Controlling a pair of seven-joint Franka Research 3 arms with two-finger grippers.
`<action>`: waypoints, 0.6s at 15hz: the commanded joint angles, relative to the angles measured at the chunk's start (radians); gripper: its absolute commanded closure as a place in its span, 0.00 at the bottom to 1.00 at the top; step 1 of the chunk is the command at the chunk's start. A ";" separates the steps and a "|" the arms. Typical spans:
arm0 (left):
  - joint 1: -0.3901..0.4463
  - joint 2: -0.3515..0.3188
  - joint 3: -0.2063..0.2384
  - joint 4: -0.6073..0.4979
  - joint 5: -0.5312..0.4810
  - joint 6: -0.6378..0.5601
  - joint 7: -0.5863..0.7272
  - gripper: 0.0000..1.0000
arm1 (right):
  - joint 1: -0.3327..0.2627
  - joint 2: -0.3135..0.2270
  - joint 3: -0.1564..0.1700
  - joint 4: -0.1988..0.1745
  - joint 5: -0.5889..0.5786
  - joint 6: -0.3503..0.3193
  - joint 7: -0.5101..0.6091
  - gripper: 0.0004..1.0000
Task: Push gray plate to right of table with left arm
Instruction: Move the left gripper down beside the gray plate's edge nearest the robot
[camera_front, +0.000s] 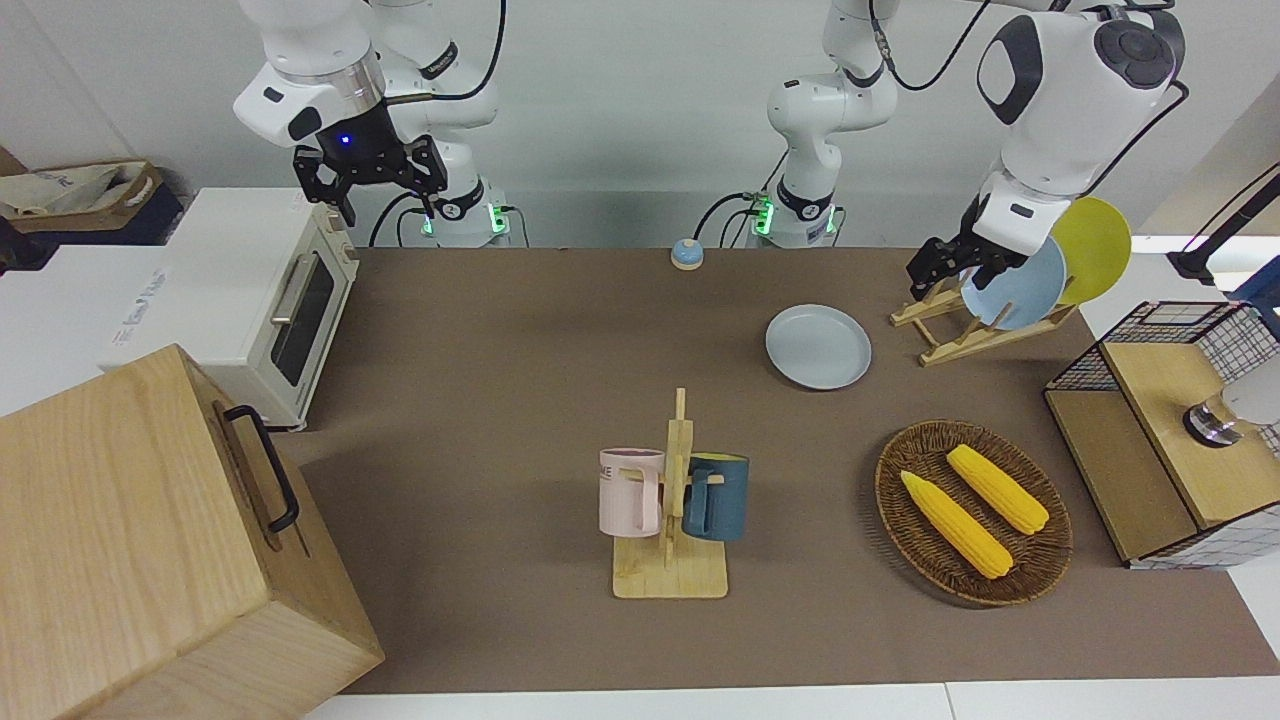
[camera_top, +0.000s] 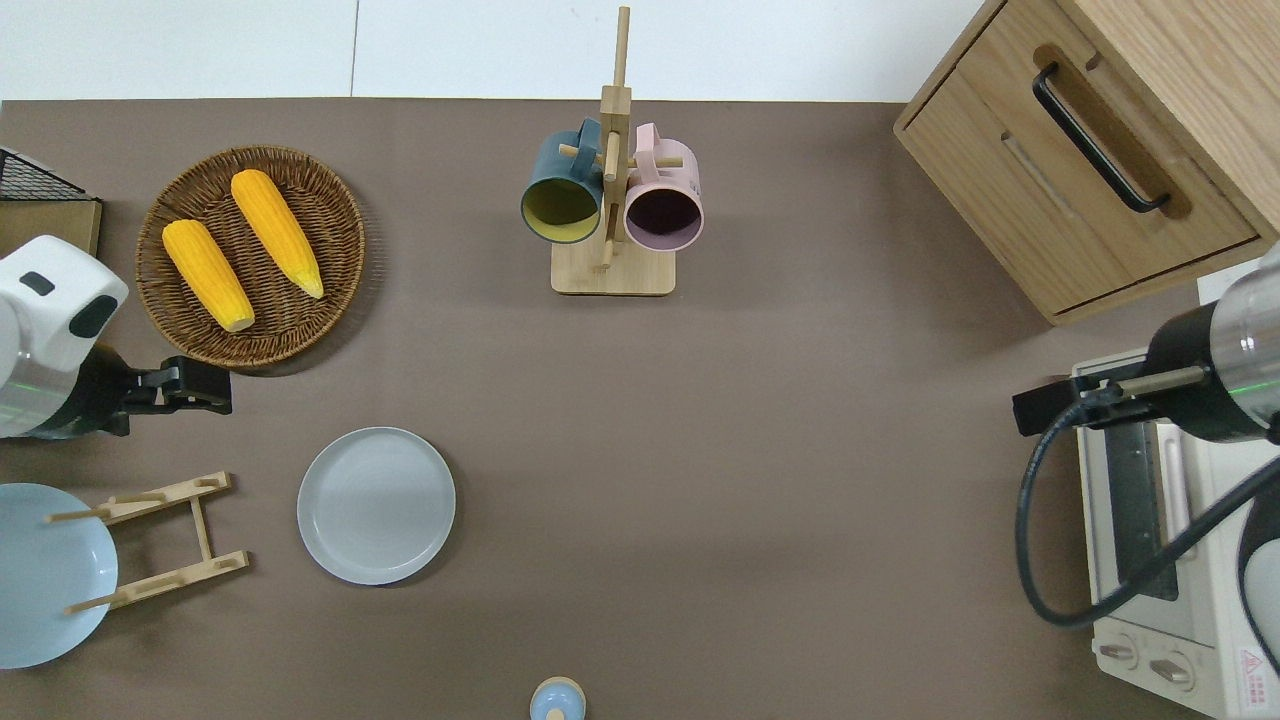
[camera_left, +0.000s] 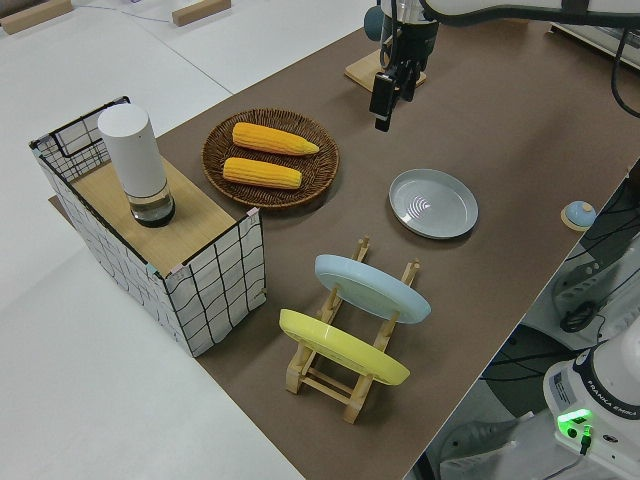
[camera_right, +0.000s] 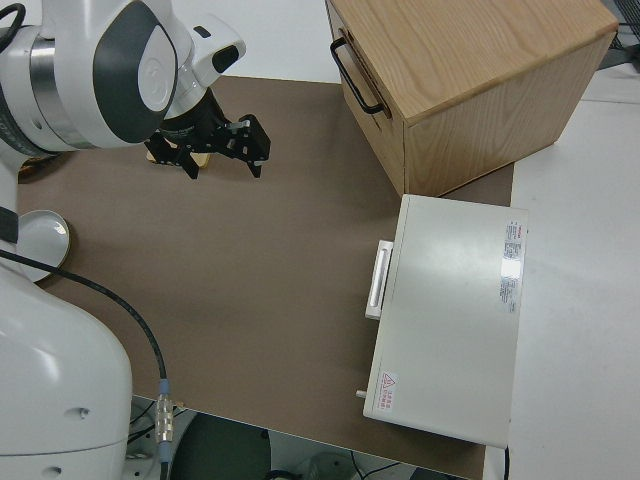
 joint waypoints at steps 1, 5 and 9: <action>0.000 -0.063 0.003 -0.183 0.008 0.132 0.012 0.00 | -0.020 -0.003 0.017 0.009 0.006 -0.016 0.013 0.02; -0.002 -0.095 0.003 -0.330 0.008 0.264 -0.001 0.00 | -0.020 -0.003 0.015 0.009 0.006 -0.016 0.013 0.02; -0.006 -0.124 0.003 -0.485 0.008 0.405 -0.013 0.00 | -0.020 -0.003 0.015 0.009 0.006 -0.016 0.013 0.02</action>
